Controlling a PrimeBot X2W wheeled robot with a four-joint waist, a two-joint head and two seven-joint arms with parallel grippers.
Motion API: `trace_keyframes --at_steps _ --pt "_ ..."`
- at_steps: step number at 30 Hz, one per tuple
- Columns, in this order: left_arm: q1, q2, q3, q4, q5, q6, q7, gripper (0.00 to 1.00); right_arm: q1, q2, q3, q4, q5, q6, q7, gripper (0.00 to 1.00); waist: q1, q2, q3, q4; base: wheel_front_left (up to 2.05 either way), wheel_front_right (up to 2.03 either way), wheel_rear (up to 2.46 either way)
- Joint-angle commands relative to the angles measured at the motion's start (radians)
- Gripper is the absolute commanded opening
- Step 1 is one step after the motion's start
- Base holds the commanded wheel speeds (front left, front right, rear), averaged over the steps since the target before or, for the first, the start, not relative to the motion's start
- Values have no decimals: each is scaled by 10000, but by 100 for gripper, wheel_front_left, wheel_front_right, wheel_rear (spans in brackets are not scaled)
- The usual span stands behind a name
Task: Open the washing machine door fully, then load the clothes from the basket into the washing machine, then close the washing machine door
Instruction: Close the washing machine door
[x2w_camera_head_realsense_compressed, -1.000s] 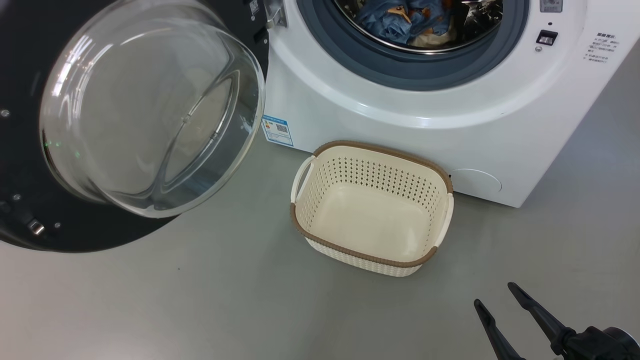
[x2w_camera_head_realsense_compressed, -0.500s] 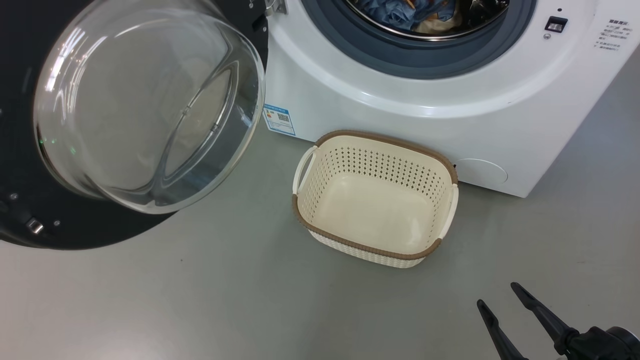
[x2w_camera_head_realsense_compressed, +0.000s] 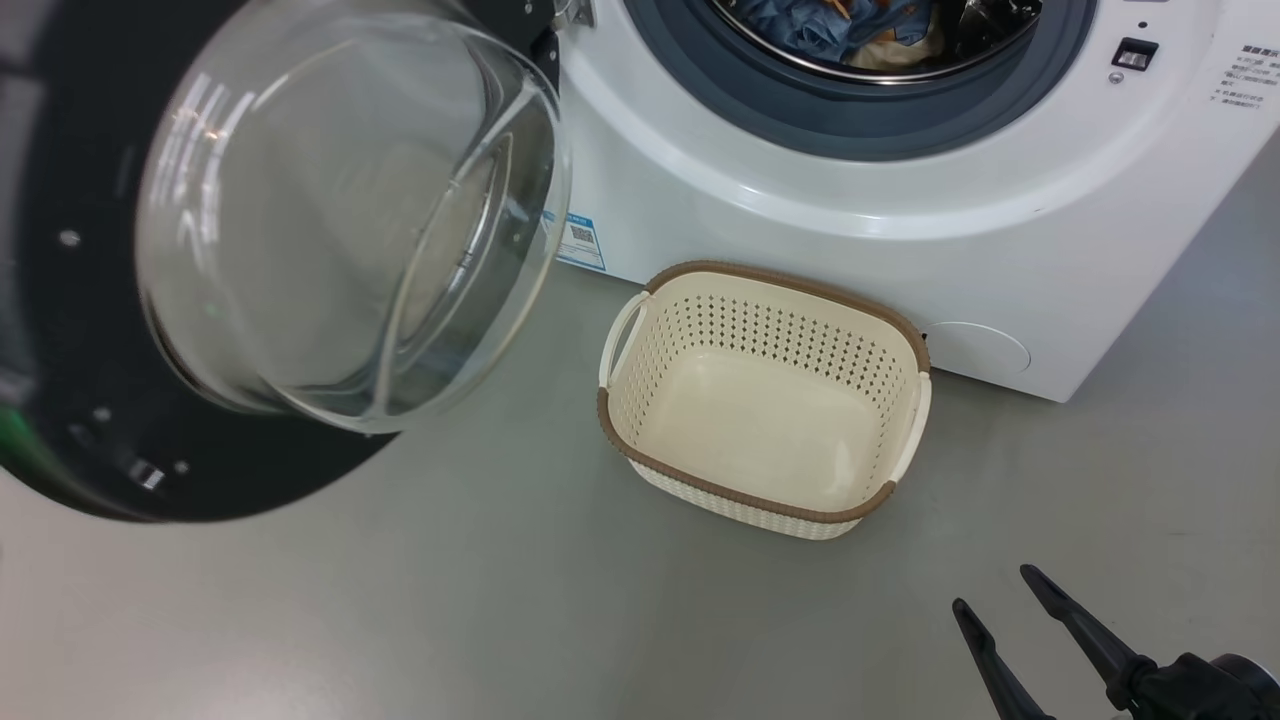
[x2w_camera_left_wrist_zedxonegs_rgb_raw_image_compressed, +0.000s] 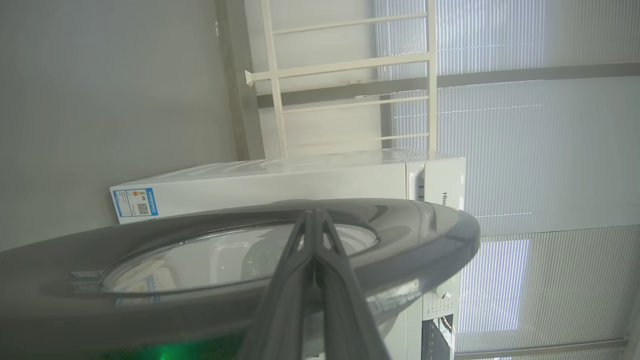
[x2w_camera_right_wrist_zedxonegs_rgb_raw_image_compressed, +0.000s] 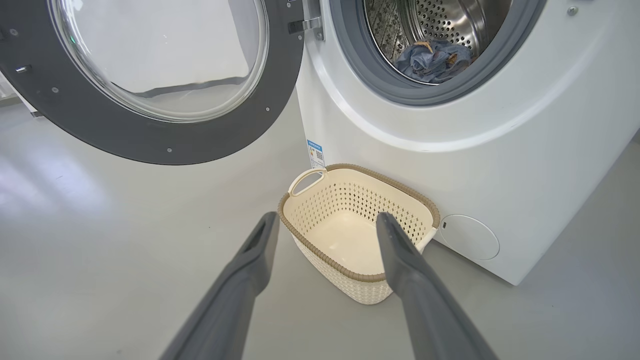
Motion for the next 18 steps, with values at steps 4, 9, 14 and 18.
trace_keyframes --at_steps 4,9,14,18 --pt "543 -138 -98 -699 -35 54 590 0 -163 -34 177 -173 -66 29 -49 100 0 0 -87 37 0 0 0" --pt "987 -292 -127 -1546 -166 208 1075 0 -199 122 128 -185 -68 29 -49 100 0 0 -134 28 0 0 0" --pt "1490 -622 -232 -2880 -424 616 1768 0 -224 334 22 -139 -88 29 -49 100 0 0 -218 16 0 0 0" --pt "2043 -1069 -491 -4245 -540 1061 2242 0 -324 565 14 -81 -95 29 -49 100 0 0 -309 -30 0 0 0"
